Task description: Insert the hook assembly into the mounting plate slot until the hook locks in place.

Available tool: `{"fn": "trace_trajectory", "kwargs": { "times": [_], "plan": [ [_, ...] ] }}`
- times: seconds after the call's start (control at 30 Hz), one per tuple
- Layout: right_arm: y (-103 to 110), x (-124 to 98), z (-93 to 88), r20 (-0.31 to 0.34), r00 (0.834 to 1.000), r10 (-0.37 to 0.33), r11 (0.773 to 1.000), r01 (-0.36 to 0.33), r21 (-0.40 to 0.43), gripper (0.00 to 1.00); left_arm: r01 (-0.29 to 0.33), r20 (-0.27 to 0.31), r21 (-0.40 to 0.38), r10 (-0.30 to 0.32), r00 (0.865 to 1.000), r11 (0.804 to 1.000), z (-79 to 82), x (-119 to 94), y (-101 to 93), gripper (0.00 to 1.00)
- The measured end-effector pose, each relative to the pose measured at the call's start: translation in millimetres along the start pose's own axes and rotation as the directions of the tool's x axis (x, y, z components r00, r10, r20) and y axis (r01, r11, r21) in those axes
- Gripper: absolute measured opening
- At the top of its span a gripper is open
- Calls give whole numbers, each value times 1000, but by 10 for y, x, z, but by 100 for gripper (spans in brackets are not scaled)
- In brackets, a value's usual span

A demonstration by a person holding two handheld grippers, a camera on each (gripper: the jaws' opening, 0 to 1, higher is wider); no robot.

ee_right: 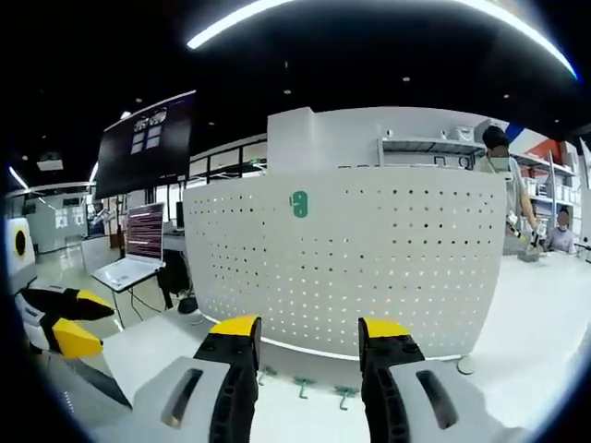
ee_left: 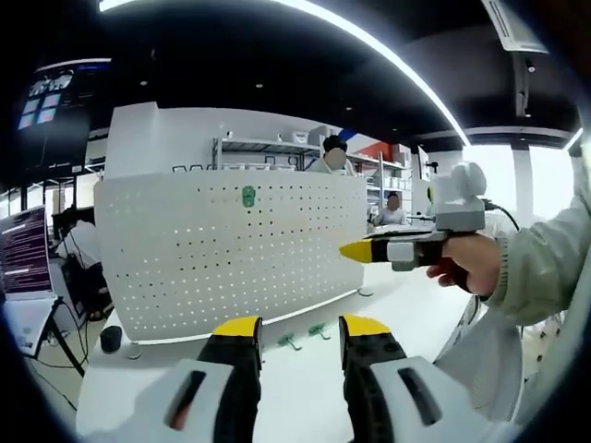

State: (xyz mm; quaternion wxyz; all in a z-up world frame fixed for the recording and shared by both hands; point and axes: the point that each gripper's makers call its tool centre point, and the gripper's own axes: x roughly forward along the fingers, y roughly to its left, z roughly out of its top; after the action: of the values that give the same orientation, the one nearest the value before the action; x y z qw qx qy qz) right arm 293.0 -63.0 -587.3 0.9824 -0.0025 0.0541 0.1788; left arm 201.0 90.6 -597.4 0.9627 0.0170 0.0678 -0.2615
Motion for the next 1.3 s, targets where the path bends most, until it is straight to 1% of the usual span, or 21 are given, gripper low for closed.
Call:
{"fn": "trace_trajectory", "kwargs": {
  "times": [0.17,0.33,0.57,0.73,0.87,0.97,1.03,1.13,1.3],
  "plan": [
    [62,-95,-77,-15,1000,27,1000,-27,-13,41,0,-1,0,0,1000,1000,6,40,2,35],
    [66,-161,-132,-31,998,48,999,-48,-13,41,9,3,6,-9,1000,1000,35,95,-34,35],
    [66,-279,-67,-17,998,63,998,-63,-4,40,31,-3,16,-31,1000,999,50,172,-113,35],
    [98,-356,-59,-23,996,85,996,-85,-1,41,47,-5,25,-47,999,999,65,208,-159,35],
    [84,-427,-75,-29,995,91,996,-91,-2,40,53,-4,31,-53,999,998,79,225,-177,34],
    [87,-482,-89,-35,995,92,995,-93,-36,40,58,-5,34,-58,998,998,85,234,-189,34],
    [86,-501,-96,-40,995,96,995,-97,-17,40,61,-7,35,-61,998,998,83,238,-197,34],
    [82,-530,-88,-37,995,91,995,-93,-42,40,63,-11,38,-63,998,997,77,242,-198,34],
    [104,-571,-81,-38,994,100,995,-100,-23,40,66,-18,46,-65,998,997,72,257,-184,34]
  ]
}}
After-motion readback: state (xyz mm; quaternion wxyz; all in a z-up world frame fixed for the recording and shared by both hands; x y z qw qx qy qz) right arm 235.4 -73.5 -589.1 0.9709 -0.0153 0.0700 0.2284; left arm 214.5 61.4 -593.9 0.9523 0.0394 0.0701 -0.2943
